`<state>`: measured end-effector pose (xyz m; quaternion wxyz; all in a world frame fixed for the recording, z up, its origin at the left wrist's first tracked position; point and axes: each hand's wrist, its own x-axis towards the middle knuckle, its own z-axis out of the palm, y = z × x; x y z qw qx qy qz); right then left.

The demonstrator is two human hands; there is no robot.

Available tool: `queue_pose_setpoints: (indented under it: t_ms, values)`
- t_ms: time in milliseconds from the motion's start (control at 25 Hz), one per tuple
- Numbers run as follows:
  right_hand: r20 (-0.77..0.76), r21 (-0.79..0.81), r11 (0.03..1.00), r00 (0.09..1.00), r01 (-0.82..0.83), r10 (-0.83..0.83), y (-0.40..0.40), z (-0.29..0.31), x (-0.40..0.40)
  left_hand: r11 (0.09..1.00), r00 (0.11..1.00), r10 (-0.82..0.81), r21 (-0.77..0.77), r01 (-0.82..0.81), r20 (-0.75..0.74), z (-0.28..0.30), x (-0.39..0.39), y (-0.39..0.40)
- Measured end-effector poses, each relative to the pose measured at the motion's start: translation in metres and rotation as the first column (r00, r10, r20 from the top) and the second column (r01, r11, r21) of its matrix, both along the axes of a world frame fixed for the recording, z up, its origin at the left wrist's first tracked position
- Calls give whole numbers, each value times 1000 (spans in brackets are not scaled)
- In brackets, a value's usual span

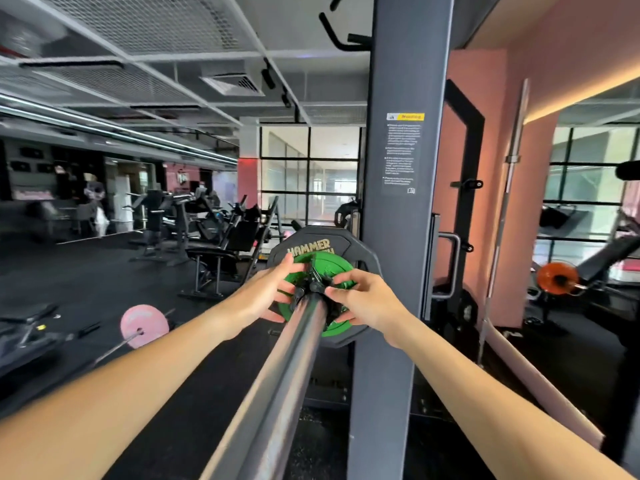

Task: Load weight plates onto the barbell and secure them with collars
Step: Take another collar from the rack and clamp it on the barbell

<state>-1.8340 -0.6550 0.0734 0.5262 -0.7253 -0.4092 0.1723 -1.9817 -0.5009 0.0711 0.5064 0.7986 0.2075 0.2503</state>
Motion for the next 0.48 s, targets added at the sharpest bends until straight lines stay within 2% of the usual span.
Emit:
queue_pose_setpoints:
  t_ms: [160,240,360,480]
  values:
    - [-137,-54,998,990,-24,16,0,7,-5,983,992,-94,147,106,-83,4,3,7]
    - [-198,-47,999,979,27,-36,1,10,-7,966,991,-108,225,124,-84,5,4,6]
    - [-206,-99,988,968,122,-140,10,13,-10,936,990,-90,330,122,-111,7,0,6]
    - [-212,-119,979,959,167,-189,16,17,-16,933,985,-111,328,148,-131,6,-4,1]
